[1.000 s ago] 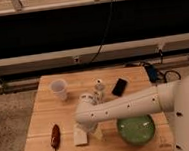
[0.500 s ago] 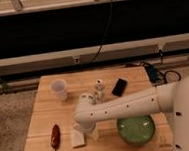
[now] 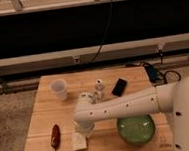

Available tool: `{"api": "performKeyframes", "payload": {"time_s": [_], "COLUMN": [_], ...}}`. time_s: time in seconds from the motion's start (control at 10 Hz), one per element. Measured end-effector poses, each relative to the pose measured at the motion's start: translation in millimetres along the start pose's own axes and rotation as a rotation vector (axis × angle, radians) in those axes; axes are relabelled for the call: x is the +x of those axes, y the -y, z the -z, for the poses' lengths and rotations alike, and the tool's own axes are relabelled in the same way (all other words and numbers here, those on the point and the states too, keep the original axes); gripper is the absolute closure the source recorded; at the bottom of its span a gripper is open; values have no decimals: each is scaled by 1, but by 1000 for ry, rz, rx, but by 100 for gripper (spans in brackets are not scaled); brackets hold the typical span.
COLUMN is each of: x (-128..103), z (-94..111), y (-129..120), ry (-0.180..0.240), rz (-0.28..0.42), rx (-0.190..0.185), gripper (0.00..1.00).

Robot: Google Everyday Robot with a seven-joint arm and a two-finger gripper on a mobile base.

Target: Wipe the white sponge on the table

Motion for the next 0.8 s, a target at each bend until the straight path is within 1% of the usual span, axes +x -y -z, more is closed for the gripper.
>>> {"api": "performKeyframes", "payload": {"time_s": [0.1,0.2,0.3,0.4,0.5,0.6,0.7,0.8], "x": [0,1,4,5,15,25,33,47], "z": [1,2,8,12,36,50,58,68], "y": [-1,-2,-5,-6,-14,-25,-34,-45], "ry": [-1,-5,-25,-32,-76,-101,-120,-151], "rz": [0,0,-14,-19,-56,-87,-116,-155], "rx": [-2,-4,-5,-4,8,14,21,36], "gripper": [99,100,100,100,100,100,100,100]}}
